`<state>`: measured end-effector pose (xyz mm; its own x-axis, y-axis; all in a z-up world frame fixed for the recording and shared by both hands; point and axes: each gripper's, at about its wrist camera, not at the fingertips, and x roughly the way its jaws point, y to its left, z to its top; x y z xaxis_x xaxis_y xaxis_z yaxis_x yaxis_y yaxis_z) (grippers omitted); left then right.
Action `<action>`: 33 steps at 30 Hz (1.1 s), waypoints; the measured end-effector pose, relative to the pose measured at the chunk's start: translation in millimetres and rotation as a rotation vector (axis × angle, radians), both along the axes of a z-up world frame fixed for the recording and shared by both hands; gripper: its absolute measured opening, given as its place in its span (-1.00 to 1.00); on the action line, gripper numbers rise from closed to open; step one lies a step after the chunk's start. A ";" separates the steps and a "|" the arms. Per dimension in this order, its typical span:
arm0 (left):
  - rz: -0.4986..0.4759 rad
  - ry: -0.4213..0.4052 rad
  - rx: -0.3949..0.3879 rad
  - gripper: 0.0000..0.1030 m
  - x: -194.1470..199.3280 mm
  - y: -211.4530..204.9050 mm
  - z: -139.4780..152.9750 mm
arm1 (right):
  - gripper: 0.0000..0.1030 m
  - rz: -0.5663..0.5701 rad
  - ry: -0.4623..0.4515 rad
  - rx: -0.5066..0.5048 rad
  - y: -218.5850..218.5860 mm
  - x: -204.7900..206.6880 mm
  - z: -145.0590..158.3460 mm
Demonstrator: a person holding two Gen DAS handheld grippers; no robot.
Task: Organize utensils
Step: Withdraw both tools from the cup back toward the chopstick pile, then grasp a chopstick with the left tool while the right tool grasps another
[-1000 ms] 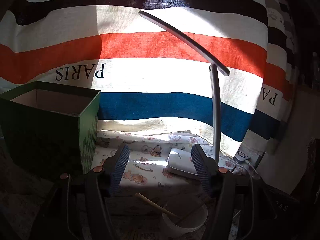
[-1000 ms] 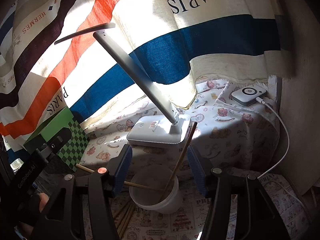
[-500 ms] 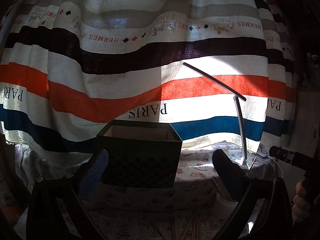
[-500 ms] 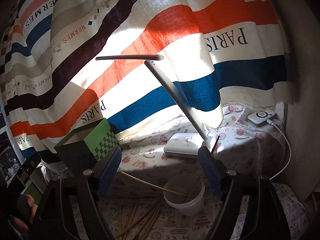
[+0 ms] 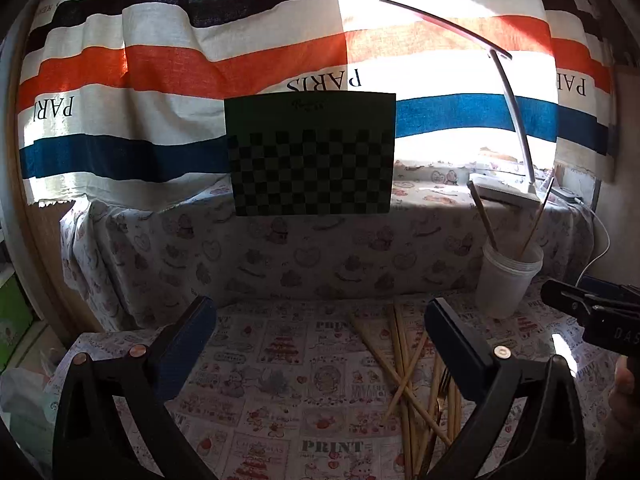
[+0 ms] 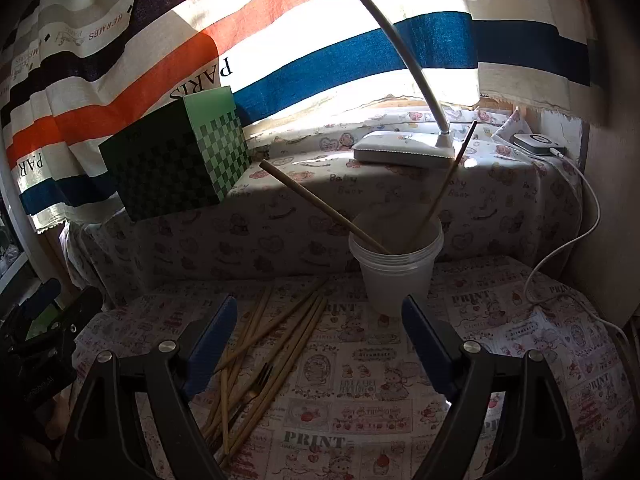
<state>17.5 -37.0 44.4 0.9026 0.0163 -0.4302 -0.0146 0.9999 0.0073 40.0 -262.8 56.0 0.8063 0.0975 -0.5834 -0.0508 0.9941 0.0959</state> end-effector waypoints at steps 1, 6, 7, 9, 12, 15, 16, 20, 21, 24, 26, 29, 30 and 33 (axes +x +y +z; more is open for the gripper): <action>-0.016 0.049 -0.031 1.00 6.7 2.2 -10.6 | 0.67 -0.009 0.008 -0.001 -2.3 0.2 -7.7; -0.137 0.244 -0.110 0.86 34.4 5.7 -49.1 | 0.67 -0.041 0.106 0.057 -16.5 11.7 -37.1; -0.174 0.283 -0.127 0.72 38.2 4.1 -55.6 | 0.67 -0.030 0.115 0.062 -17.5 12.4 -39.2; -0.214 0.348 -0.159 0.04 43.3 0.7 -64.9 | 0.67 -0.040 0.128 0.053 -18.5 11.8 -43.2; -0.283 0.426 -0.224 -0.28 47.2 -5.0 -76.9 | 0.67 -0.043 0.142 0.036 -16.3 10.9 -48.8; -0.309 0.466 -0.235 -0.41 47.8 -11.9 -82.9 | 0.67 -0.032 0.161 0.001 -12.3 13.7 -54.8; -0.318 0.468 -0.231 -0.41 47.3 -15.3 -83.4 | 0.67 -0.029 0.166 -0.002 -12.2 14.9 -56.4; -0.324 0.521 -0.289 -0.49 50.5 -21.1 -94.9 | 0.67 -0.022 0.208 0.040 -16.8 19.6 -62.0; -0.313 0.530 -0.302 -0.73 52.6 -20.0 -97.0 | 0.67 -0.021 0.214 0.053 -17.8 19.9 -62.7; -0.316 0.519 -0.323 -0.86 52.6 -17.4 -96.0 | 0.67 -0.027 0.215 0.045 -17.0 19.7 -63.6; -0.329 0.472 -0.352 -0.88 47.3 -13.0 -87.1 | 0.67 -0.030 0.211 0.032 -15.2 19.1 -63.6; -0.297 0.321 -0.338 -0.89 30.8 -6.8 -63.3 | 0.67 -0.019 0.211 0.028 -12.9 18.4 -64.1; -0.280 0.255 -0.314 -0.91 23.7 -5.0 -53.5 | 0.67 -0.011 0.212 0.027 -11.4 18.1 -64.5; -0.246 0.132 -0.294 -0.93 10.3 2.8 -36.0 | 0.64 0.049 0.250 0.037 -1.8 19.6 -70.4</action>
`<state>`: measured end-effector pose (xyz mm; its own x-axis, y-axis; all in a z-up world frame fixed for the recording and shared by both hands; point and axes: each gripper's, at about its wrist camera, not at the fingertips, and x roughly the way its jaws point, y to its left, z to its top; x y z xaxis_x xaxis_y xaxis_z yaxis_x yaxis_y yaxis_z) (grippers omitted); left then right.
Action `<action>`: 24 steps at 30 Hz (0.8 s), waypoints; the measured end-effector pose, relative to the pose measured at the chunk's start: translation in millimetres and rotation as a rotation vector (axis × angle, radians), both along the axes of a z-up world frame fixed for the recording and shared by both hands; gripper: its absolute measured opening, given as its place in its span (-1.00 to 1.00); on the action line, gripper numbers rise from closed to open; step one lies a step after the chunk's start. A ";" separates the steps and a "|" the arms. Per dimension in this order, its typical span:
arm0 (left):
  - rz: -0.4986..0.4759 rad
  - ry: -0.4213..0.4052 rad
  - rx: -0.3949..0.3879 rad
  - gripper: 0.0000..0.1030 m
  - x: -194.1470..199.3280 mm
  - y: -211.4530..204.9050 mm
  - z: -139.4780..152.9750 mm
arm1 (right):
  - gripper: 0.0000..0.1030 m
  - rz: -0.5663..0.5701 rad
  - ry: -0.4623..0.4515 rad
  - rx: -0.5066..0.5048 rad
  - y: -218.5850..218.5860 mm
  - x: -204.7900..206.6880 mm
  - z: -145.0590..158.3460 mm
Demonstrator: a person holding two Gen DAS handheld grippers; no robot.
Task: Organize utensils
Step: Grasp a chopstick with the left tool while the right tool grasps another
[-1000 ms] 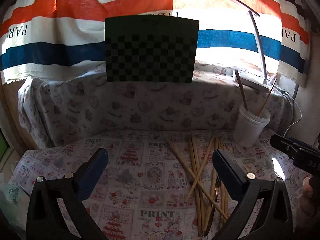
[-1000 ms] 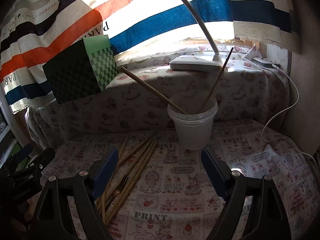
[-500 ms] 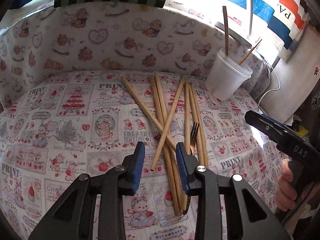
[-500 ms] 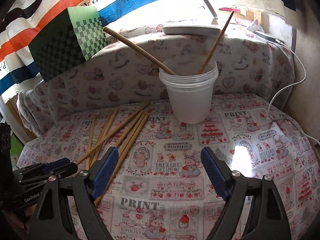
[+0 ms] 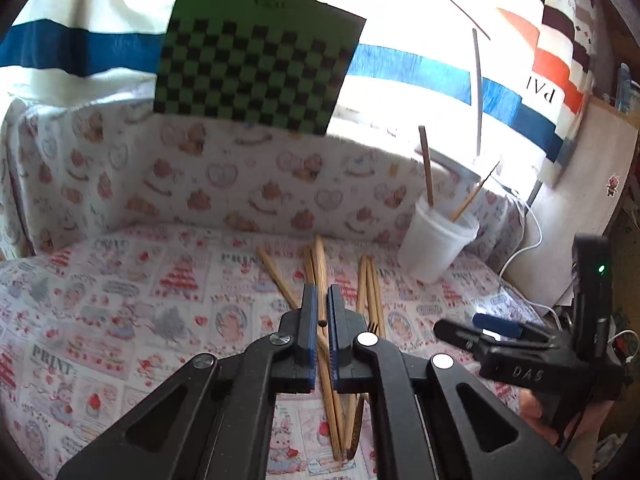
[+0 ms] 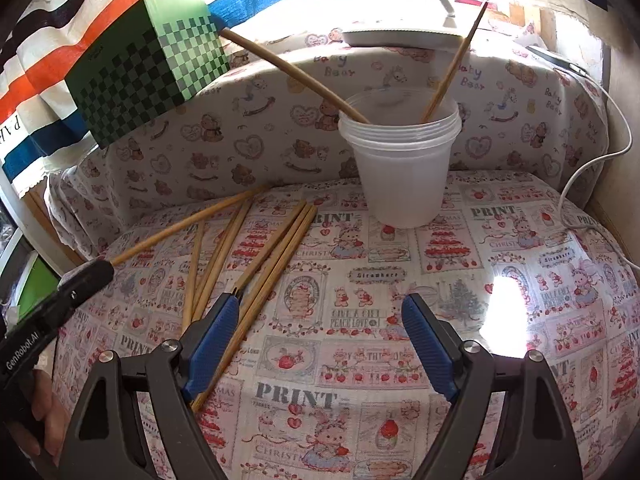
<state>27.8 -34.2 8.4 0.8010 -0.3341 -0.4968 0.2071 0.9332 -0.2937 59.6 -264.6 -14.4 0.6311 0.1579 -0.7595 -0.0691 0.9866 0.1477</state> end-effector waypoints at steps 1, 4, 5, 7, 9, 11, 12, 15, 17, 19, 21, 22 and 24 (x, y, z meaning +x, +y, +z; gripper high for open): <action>0.017 -0.024 -0.009 -0.93 -2.7 5.0 4.5 | 0.53 0.018 0.022 0.008 4.6 0.7 -4.0; 0.064 -0.084 -0.032 -0.93 -10.8 17.5 16.0 | 0.09 0.095 0.108 0.036 22.3 2.6 -18.5; 0.070 -0.094 -0.034 -0.93 -12.0 20.6 19.0 | 0.01 0.132 0.140 0.055 28.3 3.0 -23.1; 0.082 -0.098 -0.048 -0.93 -11.5 27.3 22.6 | -0.19 0.181 0.189 0.093 36.2 3.0 -30.2; 0.092 -0.090 -0.076 -0.93 -10.4 34.8 23.2 | -0.26 0.196 0.201 0.105 41.3 1.4 -32.8; 0.101 -0.092 -0.089 -0.93 -11.3 39.8 24.0 | -0.33 0.193 0.184 0.071 45.8 -1.1 -32.1; 0.106 -0.097 -0.092 -0.93 -11.8 41.5 24.8 | -0.38 0.191 0.178 0.050 48.1 -2.2 -32.3; 0.140 -0.132 -0.076 -0.93 -18.6 43.5 28.8 | -0.39 0.184 0.170 0.017 54.1 -6.2 -33.0; 0.197 -0.149 -0.054 -0.93 -21.9 45.9 30.4 | -0.44 0.178 0.167 -0.002 55.1 -7.5 -31.8; 0.233 -0.158 -0.041 -0.92 -22.7 48.6 31.2 | -0.44 0.177 0.166 -0.024 57.5 -9.3 -31.1; 0.245 -0.160 -0.036 -0.93 -22.4 51.4 31.7 | -0.44 0.183 0.172 -0.024 59.7 -10.3 -31.5; 0.244 -0.162 -0.036 -0.93 -22.5 52.2 32.1 | -0.44 0.189 0.173 -0.030 61.9 -11.1 -31.2; 0.242 -0.170 -0.037 -0.93 -23.1 52.5 32.7 | -0.44 0.201 0.165 -0.061 66.8 -14.2 -30.5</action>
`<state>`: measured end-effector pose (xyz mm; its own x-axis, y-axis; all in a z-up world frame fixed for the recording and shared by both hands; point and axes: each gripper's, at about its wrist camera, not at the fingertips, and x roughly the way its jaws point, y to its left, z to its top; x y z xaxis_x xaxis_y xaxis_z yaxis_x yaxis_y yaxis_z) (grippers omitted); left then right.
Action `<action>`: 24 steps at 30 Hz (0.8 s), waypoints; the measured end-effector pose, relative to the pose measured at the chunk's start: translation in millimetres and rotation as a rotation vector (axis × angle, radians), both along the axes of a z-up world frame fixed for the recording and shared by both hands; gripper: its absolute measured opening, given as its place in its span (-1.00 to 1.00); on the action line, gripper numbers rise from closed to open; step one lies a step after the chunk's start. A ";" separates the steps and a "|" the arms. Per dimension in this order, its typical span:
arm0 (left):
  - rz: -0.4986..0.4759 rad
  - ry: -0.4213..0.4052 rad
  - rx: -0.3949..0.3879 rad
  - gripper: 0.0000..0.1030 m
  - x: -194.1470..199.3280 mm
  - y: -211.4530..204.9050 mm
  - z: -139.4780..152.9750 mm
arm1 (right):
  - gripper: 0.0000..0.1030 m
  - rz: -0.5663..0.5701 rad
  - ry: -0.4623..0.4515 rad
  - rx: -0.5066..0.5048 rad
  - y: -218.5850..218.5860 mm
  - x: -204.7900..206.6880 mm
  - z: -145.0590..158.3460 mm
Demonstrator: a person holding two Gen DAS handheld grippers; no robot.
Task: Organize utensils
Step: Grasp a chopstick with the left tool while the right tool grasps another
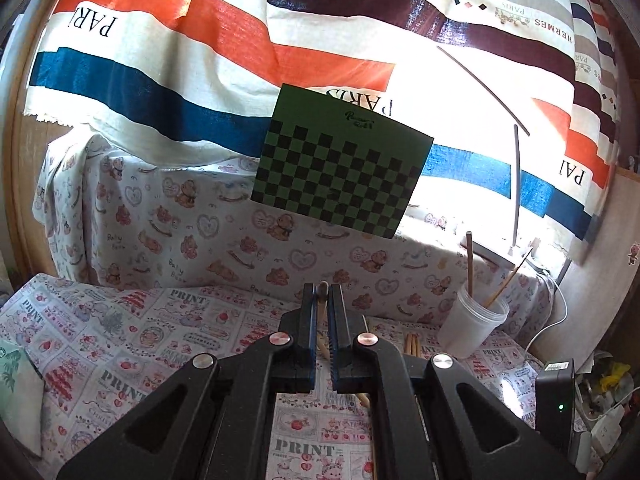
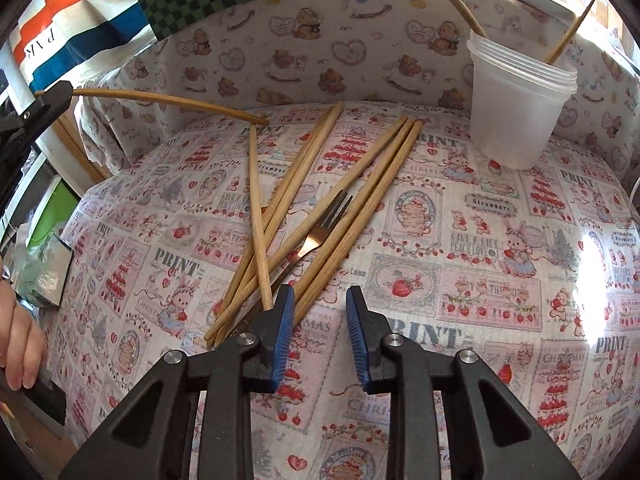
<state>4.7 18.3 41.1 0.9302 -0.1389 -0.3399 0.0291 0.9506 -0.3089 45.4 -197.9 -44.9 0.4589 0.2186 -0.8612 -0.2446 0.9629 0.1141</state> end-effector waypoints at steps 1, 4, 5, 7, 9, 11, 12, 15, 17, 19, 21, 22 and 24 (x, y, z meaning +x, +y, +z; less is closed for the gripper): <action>-0.002 -0.004 0.004 -0.93 -0.8 -0.7 0.4 | -0.44 0.009 -0.005 -0.009 1.9 -2.0 0.1; -0.010 -0.013 0.028 -0.93 -2.2 -4.9 1.4 | -0.45 0.055 0.011 0.002 6.3 -6.1 0.3; -0.010 -0.014 0.035 -0.93 -2.3 -6.1 1.3 | -0.45 0.075 0.016 0.000 8.7 -6.8 0.0; -0.006 -0.019 0.049 -0.93 -3.2 -9.0 1.4 | -0.46 0.086 0.018 -0.006 9.9 -7.6 0.0; -0.009 -0.026 0.061 -0.93 -3.8 -11.5 1.3 | -0.53 0.084 0.044 0.013 5.6 -6.3 0.3; -0.005 -0.034 0.081 -0.93 -4.7 -15.7 1.1 | -0.70 0.063 0.078 0.049 -2.8 -4.1 -0.3; -0.005 -0.039 0.094 -0.93 -5.2 -18.3 1.1 | -0.74 0.048 0.098 0.059 -7.1 -2.6 -2.3; -0.009 -0.048 0.111 -0.93 -6.0 -23.5 0.6 | -0.75 0.041 0.119 0.097 -13.4 -0.3 -3.7; -0.007 -0.053 0.120 -0.92 -6.5 -25.0 0.3 | -0.75 0.047 0.100 0.064 -9.1 -3.1 -2.4; 0.000 -0.058 0.131 -0.92 -6.5 -24.9 0.1 | -0.75 0.053 0.077 0.023 -2.5 -6.4 -1.5; 0.002 -0.059 0.132 -0.92 -5.9 -23.4 0.1 | -0.74 0.050 0.055 0.000 1.6 -8.8 -0.8; -0.004 -0.057 0.129 -0.92 -5.3 -21.3 0.5 | -0.66 0.050 0.041 -0.006 3.9 -10.8 -0.9; -0.008 -0.056 0.106 -0.92 -3.7 -14.7 0.5 | -0.66 0.077 -0.003 -0.068 13.9 -17.2 -3.0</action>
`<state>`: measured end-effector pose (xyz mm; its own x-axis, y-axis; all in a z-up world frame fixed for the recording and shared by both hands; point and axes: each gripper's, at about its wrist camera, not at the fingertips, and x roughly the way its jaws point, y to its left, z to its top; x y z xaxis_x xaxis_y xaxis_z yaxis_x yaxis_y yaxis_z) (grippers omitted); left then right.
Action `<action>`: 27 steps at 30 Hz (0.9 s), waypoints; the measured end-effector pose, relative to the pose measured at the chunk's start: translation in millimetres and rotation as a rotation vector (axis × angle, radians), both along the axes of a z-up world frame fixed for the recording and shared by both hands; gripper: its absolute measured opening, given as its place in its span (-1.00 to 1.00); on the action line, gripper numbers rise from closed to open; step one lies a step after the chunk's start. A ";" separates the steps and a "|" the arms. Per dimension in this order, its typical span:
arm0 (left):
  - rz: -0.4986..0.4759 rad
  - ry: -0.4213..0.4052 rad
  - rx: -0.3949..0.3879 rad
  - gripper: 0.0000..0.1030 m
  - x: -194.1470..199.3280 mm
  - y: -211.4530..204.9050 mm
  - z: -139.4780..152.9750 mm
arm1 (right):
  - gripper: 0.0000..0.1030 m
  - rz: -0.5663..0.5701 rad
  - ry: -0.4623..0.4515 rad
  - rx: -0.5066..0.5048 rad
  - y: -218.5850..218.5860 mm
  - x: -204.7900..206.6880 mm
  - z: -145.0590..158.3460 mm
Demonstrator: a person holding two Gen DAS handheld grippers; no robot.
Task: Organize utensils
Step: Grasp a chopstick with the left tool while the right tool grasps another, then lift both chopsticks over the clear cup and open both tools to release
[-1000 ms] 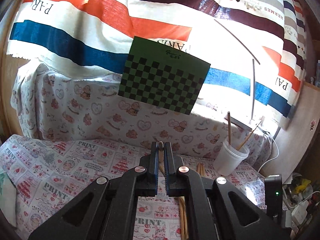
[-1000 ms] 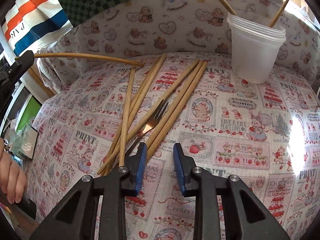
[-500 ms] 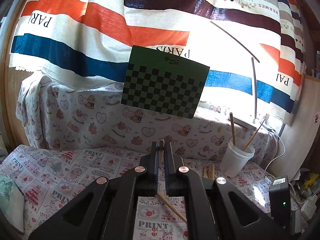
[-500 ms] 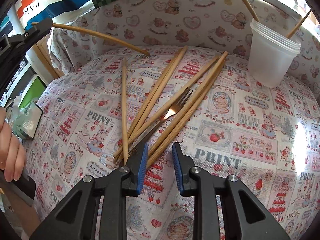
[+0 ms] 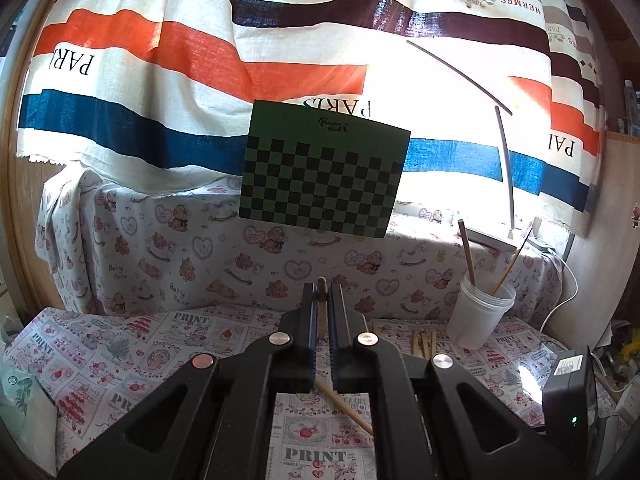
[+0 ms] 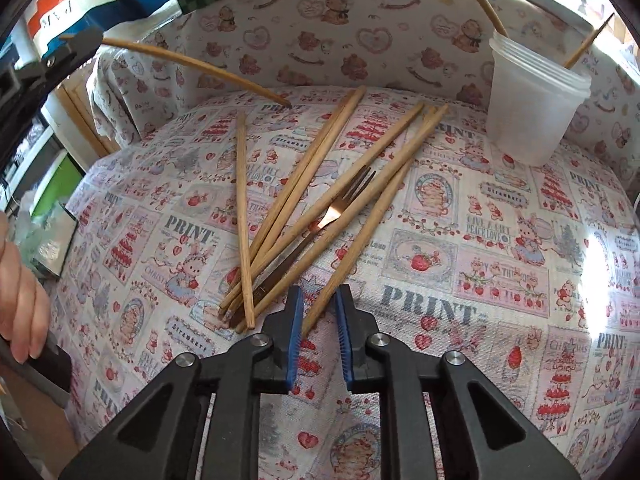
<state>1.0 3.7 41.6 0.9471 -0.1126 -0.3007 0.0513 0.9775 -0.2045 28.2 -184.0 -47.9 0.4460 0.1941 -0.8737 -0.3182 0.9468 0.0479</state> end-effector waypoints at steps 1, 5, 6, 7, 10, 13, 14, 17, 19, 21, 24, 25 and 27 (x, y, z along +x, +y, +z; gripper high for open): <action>-0.002 0.000 -0.012 -0.92 0.8 3.0 -0.2 | -0.66 0.021 -0.026 -0.046 6.2 -3.2 -0.5; -0.003 0.004 -0.016 -0.92 1.5 5.2 0.1 | -0.66 0.021 -0.067 -0.082 11.4 -6.9 -0.4; -0.003 0.004 -0.010 -0.92 1.3 4.4 0.3 | -0.72 0.014 -0.062 -0.073 9.4 -5.7 0.3; 0.000 0.005 -0.006 -0.92 1.2 3.6 0.6 | -0.78 -0.007 -0.059 -0.057 5.9 -4.0 1.4; 0.002 0.005 -0.016 -0.92 1.0 4.4 0.6 | -0.87 -0.123 -0.137 -0.005 -15.7 0.0 18.2; 0.012 0.003 -0.028 -0.92 1.4 7.3 -0.1 | -0.88 -0.195 -0.263 0.115 -41.9 -5.4 47.2; 0.013 0.004 -0.035 -0.92 1.6 8.6 -0.3 | -0.88 -0.213 -0.306 0.157 -50.3 -8.8 56.8; 0.007 0.007 -0.055 -0.92 1.8 11.7 -0.6 | -0.88 -0.237 -0.419 0.277 -72.3 -18.7 81.6; 0.009 0.003 -0.040 -0.92 1.0 11.1 0.0 | -0.88 -0.263 -0.476 0.362 -86.5 -26.3 92.7; 0.025 -0.014 -0.018 -0.92 -1.1 10.4 1.4 | -0.88 -0.259 -0.524 0.452 -99.9 -33.1 104.7; 0.009 -0.020 -0.020 -0.92 -2.3 10.4 2.8 | -0.88 -0.253 -0.613 0.509 -109.8 -46.0 117.8; 0.008 -0.022 -0.017 -0.92 -2.8 9.7 3.6 | -0.88 -0.257 -0.646 0.504 -110.6 -51.8 121.1; 0.005 -0.040 -0.009 -0.92 -5.7 8.6 5.8 | -0.88 -0.276 -0.686 0.489 -111.2 -57.7 125.4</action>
<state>-4.7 12.2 47.4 0.9588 -0.1106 -0.2616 0.0550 0.9759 -0.2110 -29.5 -295.2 77.6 0.9274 0.2836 -0.2439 -0.1884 0.9175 0.3504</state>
